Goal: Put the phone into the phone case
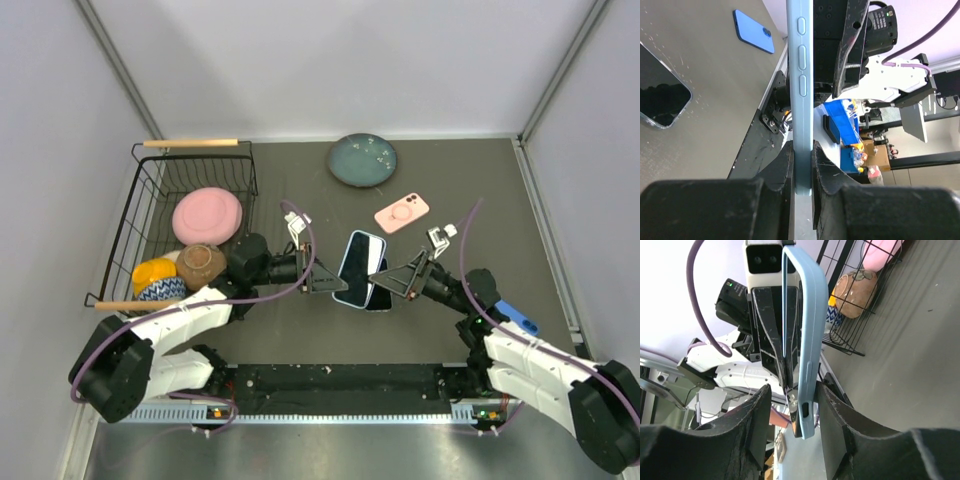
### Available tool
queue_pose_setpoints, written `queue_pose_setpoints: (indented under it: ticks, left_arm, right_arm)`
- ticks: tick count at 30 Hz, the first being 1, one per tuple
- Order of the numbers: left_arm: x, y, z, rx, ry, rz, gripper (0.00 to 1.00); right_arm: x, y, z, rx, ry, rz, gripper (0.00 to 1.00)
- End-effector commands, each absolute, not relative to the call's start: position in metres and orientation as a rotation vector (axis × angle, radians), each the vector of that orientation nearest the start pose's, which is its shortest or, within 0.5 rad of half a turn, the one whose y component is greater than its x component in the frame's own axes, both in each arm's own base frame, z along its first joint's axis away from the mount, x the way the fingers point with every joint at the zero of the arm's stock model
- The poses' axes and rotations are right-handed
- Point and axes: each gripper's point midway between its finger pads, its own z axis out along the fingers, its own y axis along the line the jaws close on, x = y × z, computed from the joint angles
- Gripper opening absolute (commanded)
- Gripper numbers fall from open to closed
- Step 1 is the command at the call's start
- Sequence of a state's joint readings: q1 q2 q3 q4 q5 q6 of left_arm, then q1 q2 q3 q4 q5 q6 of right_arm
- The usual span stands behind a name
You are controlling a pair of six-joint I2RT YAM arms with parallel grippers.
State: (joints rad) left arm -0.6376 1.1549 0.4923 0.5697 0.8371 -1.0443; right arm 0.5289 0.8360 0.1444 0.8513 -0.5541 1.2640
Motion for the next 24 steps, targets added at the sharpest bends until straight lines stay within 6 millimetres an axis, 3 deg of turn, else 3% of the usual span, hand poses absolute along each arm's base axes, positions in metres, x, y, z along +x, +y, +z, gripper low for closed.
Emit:
queue_pose_setpoints:
  ticks: [1,9,24]
  left_arm:
    - [0.162,-0.309,0.255,0.388,1.824,-1.869,0.00]
    - [0.168,-0.310,0.266,0.359,1.797,-1.861,0.00]
    - [0.175,-0.310,0.256,0.294,1.828,-1.853,0.00]
  right_arm:
    - [0.156,0.252,0.232,-0.065,1.656,1.839,0.42]
    - [0.141,0.260,0.225,-0.101,1.660,1.868,0.41]
    - [0.135,0.264,0.235,-0.101,1.626,1.908,0.35]
